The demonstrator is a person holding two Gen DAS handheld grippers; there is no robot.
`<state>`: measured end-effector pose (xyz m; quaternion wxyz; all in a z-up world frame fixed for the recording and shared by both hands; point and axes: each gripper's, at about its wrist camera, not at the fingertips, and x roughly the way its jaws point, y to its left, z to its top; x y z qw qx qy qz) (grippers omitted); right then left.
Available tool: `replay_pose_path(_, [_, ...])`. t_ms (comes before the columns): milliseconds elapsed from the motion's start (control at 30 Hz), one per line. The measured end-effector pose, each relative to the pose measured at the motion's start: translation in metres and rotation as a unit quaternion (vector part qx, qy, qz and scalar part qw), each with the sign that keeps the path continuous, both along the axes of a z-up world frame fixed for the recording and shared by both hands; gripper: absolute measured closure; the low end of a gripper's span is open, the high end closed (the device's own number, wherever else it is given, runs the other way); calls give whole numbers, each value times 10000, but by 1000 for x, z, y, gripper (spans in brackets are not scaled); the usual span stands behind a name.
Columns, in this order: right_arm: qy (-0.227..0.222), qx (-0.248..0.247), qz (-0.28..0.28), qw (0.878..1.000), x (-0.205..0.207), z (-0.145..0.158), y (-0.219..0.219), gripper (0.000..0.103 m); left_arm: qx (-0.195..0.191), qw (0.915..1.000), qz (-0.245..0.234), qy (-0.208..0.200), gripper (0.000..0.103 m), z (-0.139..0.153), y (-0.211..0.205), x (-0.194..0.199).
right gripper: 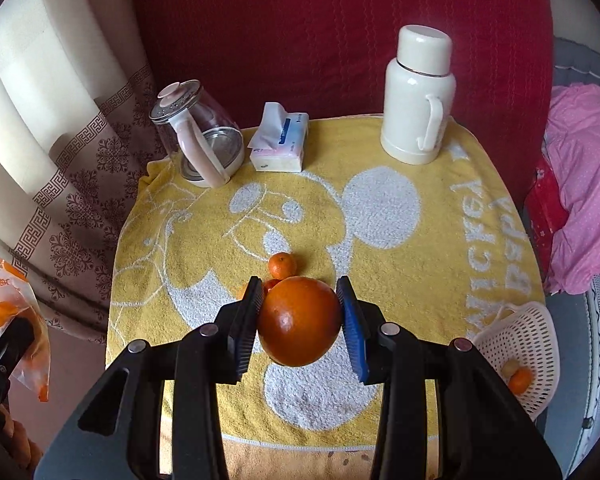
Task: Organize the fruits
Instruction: 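Lift and carry the mesh bag and orange in both grippers to the basket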
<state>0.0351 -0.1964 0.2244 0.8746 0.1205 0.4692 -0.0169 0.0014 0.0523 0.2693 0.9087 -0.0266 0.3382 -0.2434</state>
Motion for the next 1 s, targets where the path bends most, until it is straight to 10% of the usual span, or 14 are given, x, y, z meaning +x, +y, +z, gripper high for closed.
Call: replay_pose_path(1000, [281,230,-1540,9874,-86,-30,-183,64,150,9952,-954,-130,55,12,-141,-27])
